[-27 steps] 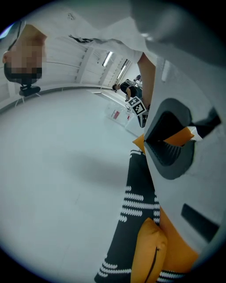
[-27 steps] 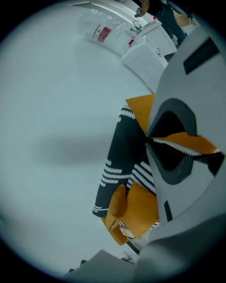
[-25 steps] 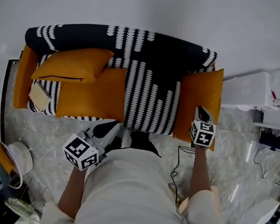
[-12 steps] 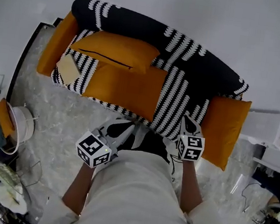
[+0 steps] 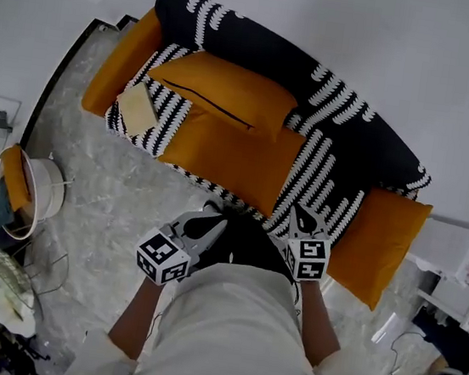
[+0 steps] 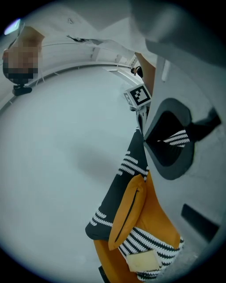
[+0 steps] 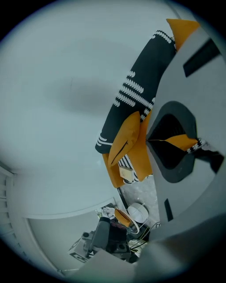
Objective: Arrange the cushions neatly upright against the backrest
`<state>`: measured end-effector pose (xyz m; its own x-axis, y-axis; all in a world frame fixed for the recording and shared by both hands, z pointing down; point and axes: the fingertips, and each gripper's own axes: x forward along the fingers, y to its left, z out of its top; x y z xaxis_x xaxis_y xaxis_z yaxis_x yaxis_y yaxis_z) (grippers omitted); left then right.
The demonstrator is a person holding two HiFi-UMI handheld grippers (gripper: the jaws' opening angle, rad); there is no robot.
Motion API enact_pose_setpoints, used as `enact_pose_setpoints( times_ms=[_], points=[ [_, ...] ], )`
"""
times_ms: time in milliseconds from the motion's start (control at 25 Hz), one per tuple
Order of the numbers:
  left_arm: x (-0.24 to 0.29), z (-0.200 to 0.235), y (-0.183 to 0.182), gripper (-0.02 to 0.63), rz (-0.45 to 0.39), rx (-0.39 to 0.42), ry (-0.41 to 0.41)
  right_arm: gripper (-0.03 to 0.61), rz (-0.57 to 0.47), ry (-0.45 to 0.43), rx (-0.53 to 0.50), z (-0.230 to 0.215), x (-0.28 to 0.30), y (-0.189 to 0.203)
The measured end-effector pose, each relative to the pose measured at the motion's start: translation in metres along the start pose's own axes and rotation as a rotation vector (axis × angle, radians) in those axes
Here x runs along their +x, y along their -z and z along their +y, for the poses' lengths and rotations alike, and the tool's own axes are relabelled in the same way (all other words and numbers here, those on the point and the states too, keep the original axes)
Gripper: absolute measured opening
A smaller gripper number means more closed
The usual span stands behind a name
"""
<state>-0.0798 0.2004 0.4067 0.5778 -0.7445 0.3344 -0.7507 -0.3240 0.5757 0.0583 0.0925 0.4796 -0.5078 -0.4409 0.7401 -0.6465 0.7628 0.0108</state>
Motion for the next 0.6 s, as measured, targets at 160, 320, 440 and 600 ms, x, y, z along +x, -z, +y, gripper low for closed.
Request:
enact_pose_setpoints(
  times_ms=[160,320,440,600],
  points=[
    [0.017,0.012,-0.024,0.012,0.020,0.031,-0.030,0.011,-0.021,-0.043,-0.001,-0.007,0.023,-0.015],
    [0.028,0.031,-0.053,0.012,0.012,0.047,-0.109,0.011,-0.047,-0.105,0.015,-0.016,0.053,-0.032],
    [0.031,0.056,-0.069,0.012,0.019,0.039,-0.158,0.011,-0.059,-0.124,-0.012,-0.016,0.074,-0.051],
    [0.022,0.085,-0.088,0.012,0.010,0.035,-0.216,0.011,-0.056,-0.151,-0.013,-0.008,0.094,-0.068]
  ],
)
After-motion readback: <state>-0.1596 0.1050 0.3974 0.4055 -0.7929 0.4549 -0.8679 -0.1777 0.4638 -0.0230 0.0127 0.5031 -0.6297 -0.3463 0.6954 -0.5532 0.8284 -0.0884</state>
